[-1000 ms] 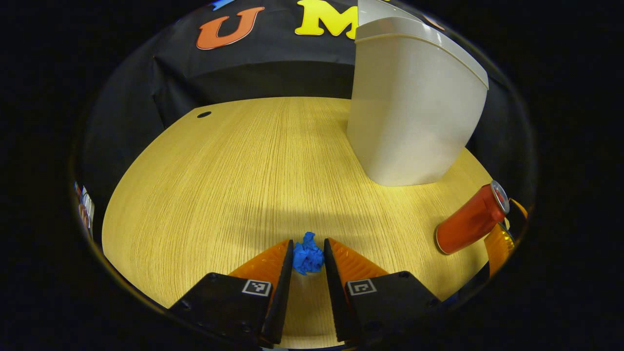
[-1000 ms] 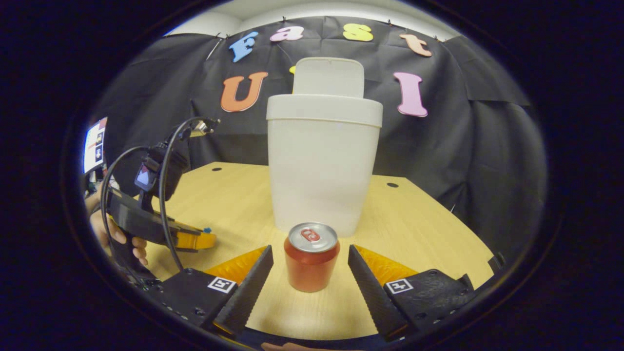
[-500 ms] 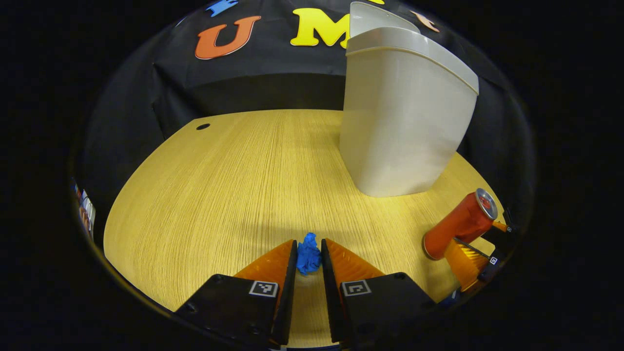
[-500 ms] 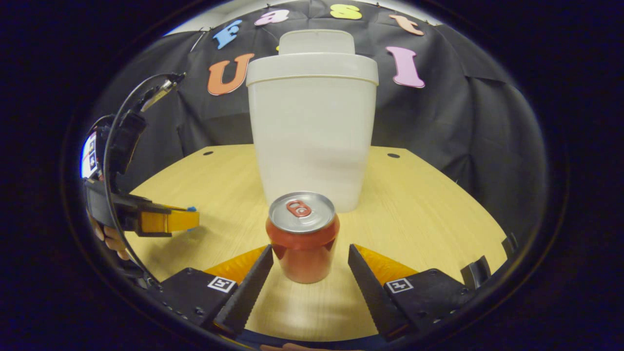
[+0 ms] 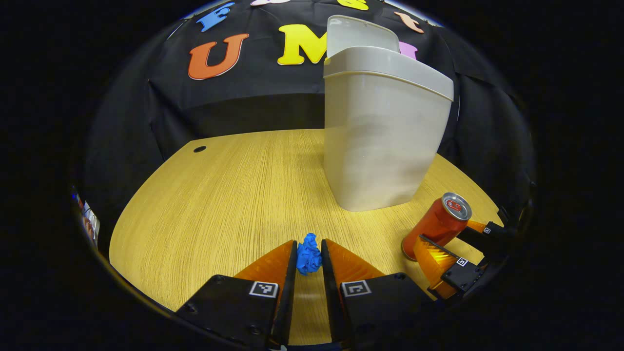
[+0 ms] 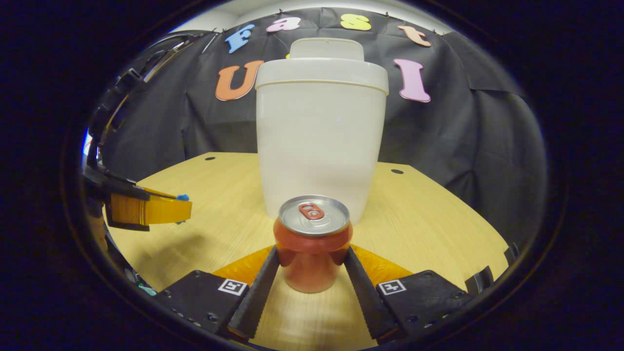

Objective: Press the lid of the desktop garbage bin to open it, pick up the crumpled paper on the desktop and throw it into the bin, then pick up the pop can on the desktop and drop it into the bin, and finally close the garbage bin lid.

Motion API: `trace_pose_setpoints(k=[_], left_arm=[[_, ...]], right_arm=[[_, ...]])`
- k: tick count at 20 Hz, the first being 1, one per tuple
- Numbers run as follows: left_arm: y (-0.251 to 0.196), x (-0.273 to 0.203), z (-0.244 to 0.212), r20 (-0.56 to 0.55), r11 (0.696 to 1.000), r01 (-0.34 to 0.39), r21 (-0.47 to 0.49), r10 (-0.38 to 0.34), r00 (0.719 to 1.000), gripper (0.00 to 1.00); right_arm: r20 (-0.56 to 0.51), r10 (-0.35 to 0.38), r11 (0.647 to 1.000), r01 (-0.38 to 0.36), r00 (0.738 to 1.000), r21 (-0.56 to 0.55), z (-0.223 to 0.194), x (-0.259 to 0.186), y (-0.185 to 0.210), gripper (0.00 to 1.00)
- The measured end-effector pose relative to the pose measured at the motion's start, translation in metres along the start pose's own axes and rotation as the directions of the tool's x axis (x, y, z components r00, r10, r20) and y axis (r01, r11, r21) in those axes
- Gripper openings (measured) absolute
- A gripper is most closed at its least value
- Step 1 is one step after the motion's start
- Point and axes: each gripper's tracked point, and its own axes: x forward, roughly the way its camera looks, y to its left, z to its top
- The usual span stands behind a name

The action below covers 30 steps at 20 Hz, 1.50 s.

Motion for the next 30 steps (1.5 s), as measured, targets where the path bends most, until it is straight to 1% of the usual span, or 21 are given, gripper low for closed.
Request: trace_pose_setpoints(k=[3, 5, 7, 10, 13, 15, 18, 20, 22, 25, 28, 30], left_arm=[[-0.001, -0.006, 0.020, 0.054, 1.000, -0.001, 0.007, 0.000, 0.999, 0.33], [0.005, -0.009, 0.024, 0.080, 1.000, -0.010, 0.004, 0.010, 0.997, 0.33], [0.013, -0.006, 0.021, 0.092, 1.000, -0.028, -0.009, 0.028, 0.995, 0.33], [0.019, 0.001, 0.019, 0.102, 1.000, -0.018, -0.017, 0.020, 0.995, 0.33], [0.027, 0.007, 0.026, 0.147, 0.999, -0.019, -0.027, 0.023, 0.989, 0.33], [0.031, -0.001, 0.035, 0.200, 0.999, -0.030, -0.033, 0.036, 0.979, 0.33], [0.022, -0.019, 0.054, 0.251, 0.998, -0.032, -0.045, 0.043, 0.967, 0.33], [0.026, -0.029, 0.060, 0.284, 0.997, -0.054, -0.054, 0.067, 0.957, 0.33], [0.030, -0.042, 0.068, 0.325, 0.995, -0.085, -0.050, 0.096, 0.941, 0.33], [0.026, -0.062, 0.081, 0.388, 0.993, -0.102, -0.052, 0.114, 0.915, 0.33], [0.020, -0.076, 0.091, 0.438, 0.993, -0.115, -0.037, 0.119, 0.891, 0.33], [0.016, -0.085, 0.095, 0.457, 0.992, -0.116, -0.051, 0.127, 0.880, 0.33]], right_arm=[[0.010, 0.011, 1.000, -0.011, 1.000, 0.009, -0.001, -0.003, 0.000, 0.81], [0.017, 0.009, 1.000, -0.009, 1.000, 0.014, 0.002, -0.006, -0.003, 0.80], [0.043, -0.003, 1.000, 0.002, 0.999, 0.022, 0.012, -0.010, -0.009, 0.79], [0.079, -0.011, 1.000, 0.008, 0.997, 0.029, 0.027, -0.021, -0.015, 0.78], [0.130, -0.022, 1.000, 0.019, 0.991, 0.025, 0.047, -0.039, -0.021, 0.79], [0.169, -0.034, 0.999, 0.032, 0.985, 0.015, 0.061, -0.052, -0.026, 0.79], [0.212, -0.017, 1.000, 0.022, 0.977, -0.022, 0.078, -0.068, -0.024, 0.78], [0.224, -0.007, 0.999, 0.015, 0.975, -0.036, 0.082, -0.075, -0.025, 0.78], [0.226, 0.004, 0.999, 0.006, 0.974, -0.044, 0.084, -0.080, -0.025, 0.78], [0.251, 0.008, 0.999, 0.006, 0.968, -0.054, 0.096, -0.094, -0.029, 0.78], [0.292, 0.016, 0.998, 0.003, 0.956, -0.067, 0.110, -0.111, -0.032, 0.78], [0.338, 0.014, 0.995, 0.019, 0.941, -0.095, 0.124, -0.120, -0.036, 0.78]])
